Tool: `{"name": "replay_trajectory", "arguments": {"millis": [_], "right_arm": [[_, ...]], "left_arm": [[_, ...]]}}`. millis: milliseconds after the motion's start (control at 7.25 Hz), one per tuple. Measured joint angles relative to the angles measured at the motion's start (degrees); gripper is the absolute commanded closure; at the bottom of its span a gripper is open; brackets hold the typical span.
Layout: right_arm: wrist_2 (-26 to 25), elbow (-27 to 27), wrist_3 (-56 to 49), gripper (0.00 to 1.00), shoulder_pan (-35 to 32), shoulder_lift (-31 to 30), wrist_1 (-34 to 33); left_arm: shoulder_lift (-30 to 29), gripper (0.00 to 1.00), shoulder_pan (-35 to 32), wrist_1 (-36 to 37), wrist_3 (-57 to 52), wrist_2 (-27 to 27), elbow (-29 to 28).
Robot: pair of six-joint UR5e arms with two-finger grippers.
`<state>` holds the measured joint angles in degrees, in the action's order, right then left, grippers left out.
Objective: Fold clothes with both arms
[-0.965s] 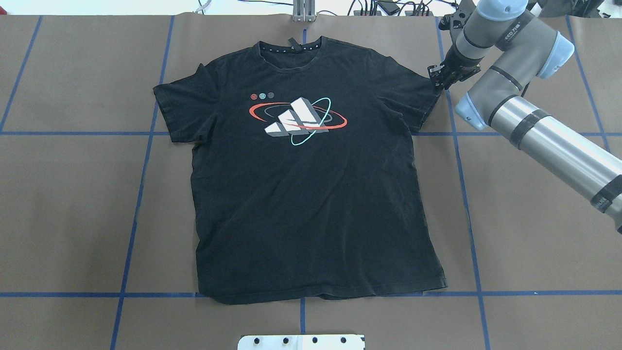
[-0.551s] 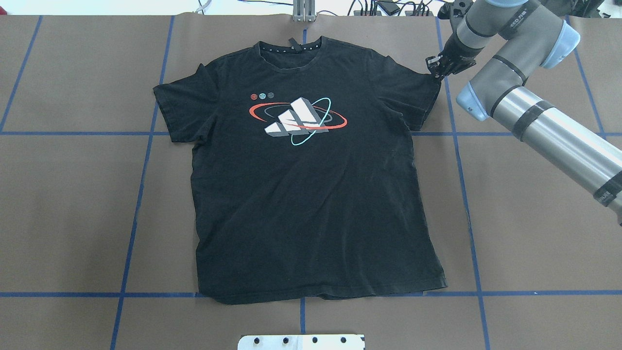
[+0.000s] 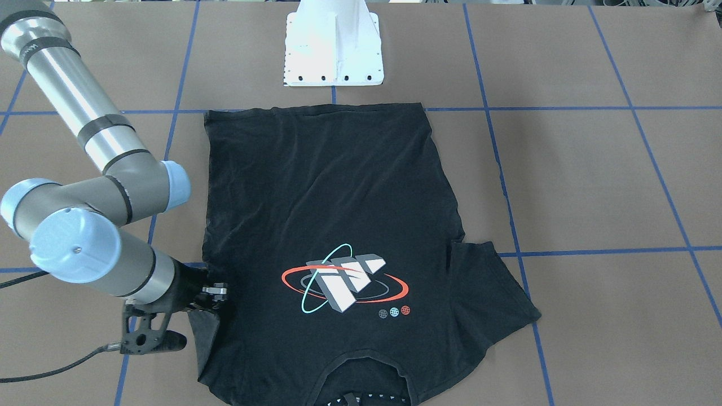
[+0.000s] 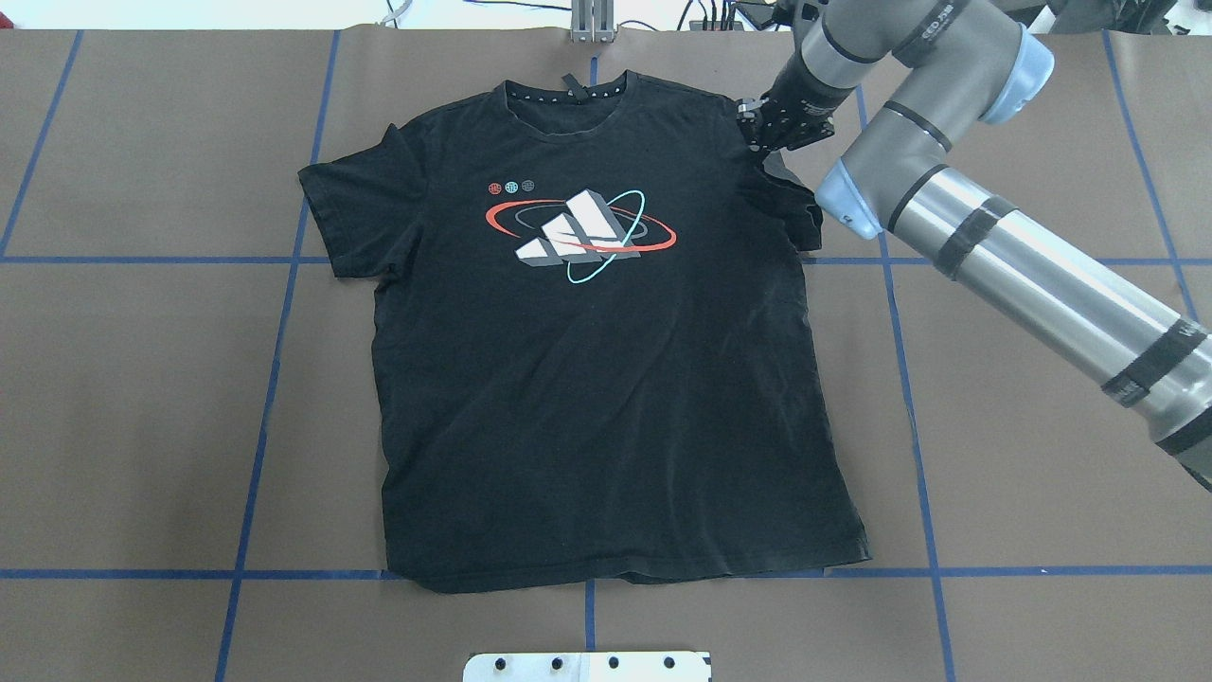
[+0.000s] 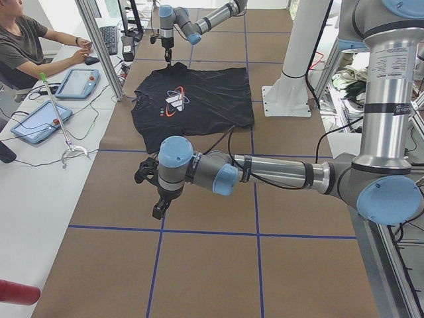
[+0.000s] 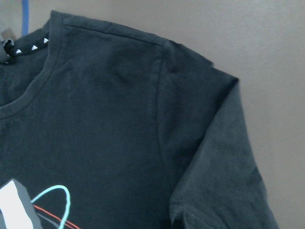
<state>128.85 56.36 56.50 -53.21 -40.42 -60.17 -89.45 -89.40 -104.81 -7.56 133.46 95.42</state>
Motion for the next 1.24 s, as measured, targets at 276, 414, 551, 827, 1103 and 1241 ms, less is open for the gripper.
{"name": "replay_trajectory", "arguments": {"millis": [276,414,551,827,1103,1241], "right_arm": [[-2.6,-8.4,3.4,1.00,2.0,7.7,0.1],[-3.3,-11.6,3.8,1.00,2.5,10.3,0.2],[-4.2,-13.5,4.3,1.00,3.1,11.8,0.2],[-6.6,-14.7,5.2,0.00,4.7,12.7,0.4],[-8.7,-14.7,5.9,0.00,6.6,12.8,0.6],[-8.9,-14.1,6.6,0.00,6.8,12.9,0.6]], "left_arm": [[0.1,0.00,0.1,-0.1,-0.1,0.0,0.0],[0.1,0.00,0.1,-0.2,-0.2,0.1,0.0],[0.1,0.00,0.1,-0.2,-0.2,0.1,0.1],[-0.2,0.00,0.2,-0.4,-0.1,0.2,0.3],[-1.2,0.00,2.4,-2.8,1.5,0.7,0.3],[-2.7,0.00,4.9,-3.7,5.5,1.9,0.2]]}}
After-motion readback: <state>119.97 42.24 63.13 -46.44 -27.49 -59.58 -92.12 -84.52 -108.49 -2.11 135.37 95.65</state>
